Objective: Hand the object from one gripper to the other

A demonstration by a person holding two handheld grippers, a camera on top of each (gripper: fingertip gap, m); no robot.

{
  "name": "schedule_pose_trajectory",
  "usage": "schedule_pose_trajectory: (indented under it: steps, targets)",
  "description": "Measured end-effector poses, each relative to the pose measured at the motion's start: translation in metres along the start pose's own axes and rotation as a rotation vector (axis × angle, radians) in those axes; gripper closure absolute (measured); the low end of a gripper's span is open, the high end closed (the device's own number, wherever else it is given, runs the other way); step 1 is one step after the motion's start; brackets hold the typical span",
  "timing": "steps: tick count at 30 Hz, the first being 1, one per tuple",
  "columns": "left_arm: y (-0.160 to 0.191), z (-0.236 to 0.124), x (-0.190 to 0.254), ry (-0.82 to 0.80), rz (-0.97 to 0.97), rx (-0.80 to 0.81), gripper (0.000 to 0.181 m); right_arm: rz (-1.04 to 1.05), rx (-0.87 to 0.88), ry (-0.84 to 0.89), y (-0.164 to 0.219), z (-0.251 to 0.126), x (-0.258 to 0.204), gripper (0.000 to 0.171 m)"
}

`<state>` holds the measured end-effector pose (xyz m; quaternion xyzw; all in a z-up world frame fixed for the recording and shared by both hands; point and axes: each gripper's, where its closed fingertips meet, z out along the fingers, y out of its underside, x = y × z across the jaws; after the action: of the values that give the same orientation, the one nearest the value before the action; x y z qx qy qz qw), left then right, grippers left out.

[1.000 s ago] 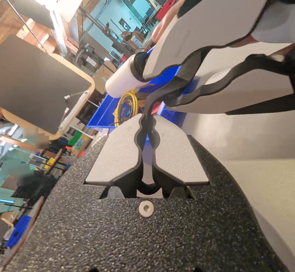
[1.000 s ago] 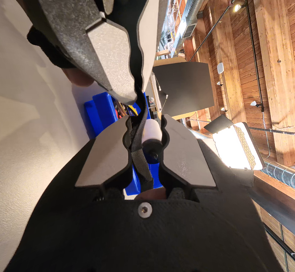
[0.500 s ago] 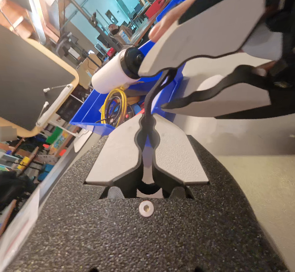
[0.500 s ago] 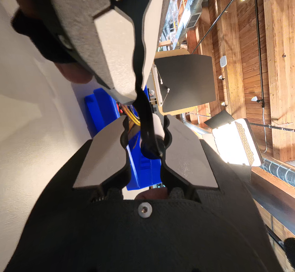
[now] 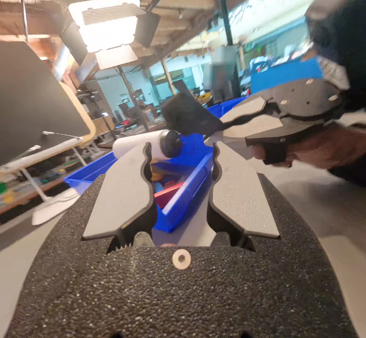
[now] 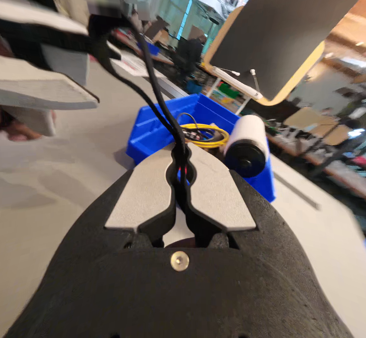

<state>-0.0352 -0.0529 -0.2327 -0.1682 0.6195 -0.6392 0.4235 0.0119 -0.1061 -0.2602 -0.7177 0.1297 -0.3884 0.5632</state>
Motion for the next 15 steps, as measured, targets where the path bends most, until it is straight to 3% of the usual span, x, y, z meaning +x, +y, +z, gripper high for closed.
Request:
schedule_pose_trajectory:
  steps: [6, 10, 15]
  targets:
    - [-0.010, -0.004, 0.016, 0.255, -0.335, 0.072, 0.125, 0.379, 0.096, -0.403, -0.023, -0.011, -0.039, 0.167]
    - [-0.006, -0.007, 0.040, 0.452, -0.461, 0.030, 0.130, 0.452, 0.103, -0.703, -0.034, -0.024, -0.082, 0.166]
    - [-0.019, -0.022, 0.058, 0.642, -0.523, 0.093, 0.170, 0.507, 0.056, -0.944, -0.034, -0.039, -0.114, 0.167]
